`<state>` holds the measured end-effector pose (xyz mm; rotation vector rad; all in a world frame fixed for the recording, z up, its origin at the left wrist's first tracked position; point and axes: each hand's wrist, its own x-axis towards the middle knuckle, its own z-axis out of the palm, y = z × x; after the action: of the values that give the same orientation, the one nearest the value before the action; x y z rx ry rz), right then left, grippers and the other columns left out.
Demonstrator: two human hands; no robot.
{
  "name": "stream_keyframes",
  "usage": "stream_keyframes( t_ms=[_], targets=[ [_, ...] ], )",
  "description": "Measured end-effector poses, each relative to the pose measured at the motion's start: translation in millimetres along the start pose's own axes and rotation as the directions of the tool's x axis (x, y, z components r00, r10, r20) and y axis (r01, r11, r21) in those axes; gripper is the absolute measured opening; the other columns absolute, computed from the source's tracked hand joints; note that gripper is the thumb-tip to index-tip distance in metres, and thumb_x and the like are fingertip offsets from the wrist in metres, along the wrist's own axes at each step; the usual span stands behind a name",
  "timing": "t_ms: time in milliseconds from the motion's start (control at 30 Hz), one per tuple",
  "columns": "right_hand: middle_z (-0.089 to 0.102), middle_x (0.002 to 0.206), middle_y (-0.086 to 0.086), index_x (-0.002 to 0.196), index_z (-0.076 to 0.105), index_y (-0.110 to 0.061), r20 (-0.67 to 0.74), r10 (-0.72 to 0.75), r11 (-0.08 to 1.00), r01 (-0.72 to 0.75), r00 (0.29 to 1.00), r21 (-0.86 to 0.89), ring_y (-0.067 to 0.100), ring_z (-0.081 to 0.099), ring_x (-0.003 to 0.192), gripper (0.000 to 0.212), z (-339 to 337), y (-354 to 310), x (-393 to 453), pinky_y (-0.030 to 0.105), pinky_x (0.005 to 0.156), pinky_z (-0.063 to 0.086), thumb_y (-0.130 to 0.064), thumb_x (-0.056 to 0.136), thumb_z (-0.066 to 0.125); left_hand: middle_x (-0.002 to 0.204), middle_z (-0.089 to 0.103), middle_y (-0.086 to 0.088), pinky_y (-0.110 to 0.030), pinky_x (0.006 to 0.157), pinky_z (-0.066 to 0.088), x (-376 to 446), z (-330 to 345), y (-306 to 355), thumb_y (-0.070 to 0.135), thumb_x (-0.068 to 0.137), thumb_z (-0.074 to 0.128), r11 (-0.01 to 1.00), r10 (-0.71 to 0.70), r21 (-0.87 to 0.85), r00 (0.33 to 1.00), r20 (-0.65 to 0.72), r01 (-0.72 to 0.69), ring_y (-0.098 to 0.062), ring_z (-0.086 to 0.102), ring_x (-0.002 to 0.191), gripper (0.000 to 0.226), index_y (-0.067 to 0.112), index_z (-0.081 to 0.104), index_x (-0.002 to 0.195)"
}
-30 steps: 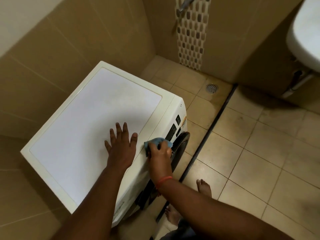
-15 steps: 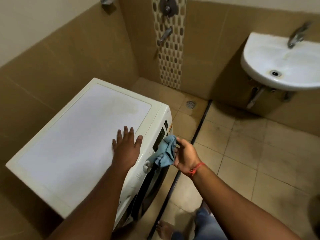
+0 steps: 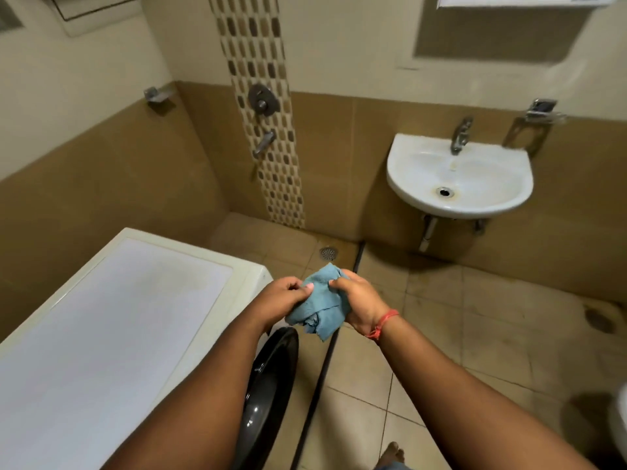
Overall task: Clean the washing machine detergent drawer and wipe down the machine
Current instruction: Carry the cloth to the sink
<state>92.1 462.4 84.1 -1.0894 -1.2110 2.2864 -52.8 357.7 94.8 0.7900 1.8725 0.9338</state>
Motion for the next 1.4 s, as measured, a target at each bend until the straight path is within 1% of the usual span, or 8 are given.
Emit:
stream_keyframes(
  t_ms=[167, 333, 500, 667, 1067, 1200, 1300, 1400],
  targets=[
    [0.068, 0.093, 0.015, 0.098, 0.066, -0.011, -0.092, -0.127, 0.965, 0.102, 0.988, -0.24, 0.03, 0.065, 0.087, 0.013, -63, -49, 20, 0.045, 0.08, 0.054, -0.005, 0.09, 0.056, 0.066, 0.055, 0.006, -0.022, 0.053, 0.039, 42, 37, 53, 0.03, 0.094, 0.062, 0.987, 0.065, 0.153, 0.997, -0.041, -0.058, -0.009, 0.05, 0.059, 0.022, 0.014, 0.057, 0.078],
    [0.068, 0.102, 0.013, 0.106, 0.062, -0.012, -0.166, -0.165, 0.973, 0.133, 0.972, -0.186, 0.031, 0.068, 0.092, 0.02, -125, -91, 32, 0.054, 0.078, 0.057, -0.006, 0.088, 0.065, 0.067, 0.056, 0.0, -0.027, 0.051, 0.035, 88, 88, 93, 0.032, 0.094, 0.06, 0.989, 0.093, 0.126, 0.994, -0.066, -0.084, -0.013, 0.048, 0.058, 0.025, 0.015, 0.053, 0.077],
    [0.069, 0.098, 0.011, 0.094, 0.063, -0.016, -0.279, -0.272, 0.907, 0.148, 0.921, -0.394, 0.031, 0.066, 0.096, 0.012, -190, -126, 37, 0.053, 0.084, 0.056, -0.011, 0.082, 0.065, 0.061, 0.051, 0.004, -0.022, 0.044, 0.032, 121, 142, 133, 0.03, 0.094, 0.061, 0.989, 0.117, 0.086, 0.993, 0.008, -0.117, -0.011, 0.044, 0.054, 0.022, 0.015, 0.052, 0.08],
    [0.068, 0.089, -0.004, 0.092, 0.064, -0.019, -0.387, -0.426, 0.835, 0.191, 0.818, -0.516, 0.015, 0.064, 0.087, 0.009, -242, -159, 37, 0.033, 0.081, 0.053, -0.015, 0.085, 0.064, 0.067, 0.053, 0.001, -0.028, 0.063, 0.045, 159, 197, 171, 0.018, 0.093, 0.064, 0.983, 0.177, 0.031, 0.982, 0.068, -0.179, -0.014, 0.051, 0.064, 0.012, 0.008, 0.058, 0.094],
    [0.07, 0.091, 0.005, 0.096, 0.065, -0.015, -0.423, -0.48, 0.779, 0.15, 0.769, -0.609, 0.017, 0.064, 0.084, 0.012, -363, -261, 68, 0.033, 0.079, 0.053, -0.009, 0.085, 0.066, 0.073, 0.066, -0.001, -0.021, 0.053, 0.045, 269, 283, 264, 0.023, 0.095, 0.063, 0.976, 0.216, -0.081, 0.909, 0.357, -0.2, -0.012, 0.059, 0.062, 0.015, 0.014, 0.061, 0.083],
    [0.066, 0.083, 0.003, 0.089, 0.062, -0.015, -0.49, -0.482, 0.782, 0.105, 0.726, -0.614, 0.017, 0.06, 0.078, 0.009, -388, -297, 89, 0.031, 0.071, 0.051, -0.007, 0.085, 0.066, 0.077, 0.069, -0.004, -0.024, 0.064, 0.05, 316, 296, 303, 0.022, 0.093, 0.065, 0.975, 0.218, -0.052, 0.885, 0.411, -0.216, -0.015, 0.065, 0.07, 0.012, 0.013, 0.06, 0.087],
    [0.062, 0.083, 0.001, 0.084, 0.062, -0.018, -0.498, -0.511, 0.741, 0.065, 0.7, -0.668, 0.016, 0.057, 0.08, 0.015, -407, -325, 102, 0.028, 0.07, 0.047, -0.003, 0.085, 0.066, 0.077, 0.068, -0.004, -0.036, 0.07, 0.055, 356, 302, 331, 0.022, 0.087, 0.069, 0.933, 0.264, 0.093, 0.835, 0.482, -0.349, -0.014, 0.064, 0.071, 0.009, 0.017, 0.062, 0.088],
    [0.047, 0.096, 0.002, 0.084, 0.067, -0.026, -0.448, -0.642, 0.57, -0.002, 0.622, -0.821, 0.017, 0.048, 0.092, 0.025, -431, -354, 114, 0.027, 0.085, 0.043, -0.002, 0.08, 0.072, 0.089, 0.066, 0.0, -0.036, 0.075, 0.052, 392, 312, 365, 0.018, 0.083, 0.071, 0.847, 0.383, 0.188, 0.815, 0.434, -0.498, -0.014, 0.062, 0.08, 0.008, 0.021, 0.063, 0.085]
  ],
)
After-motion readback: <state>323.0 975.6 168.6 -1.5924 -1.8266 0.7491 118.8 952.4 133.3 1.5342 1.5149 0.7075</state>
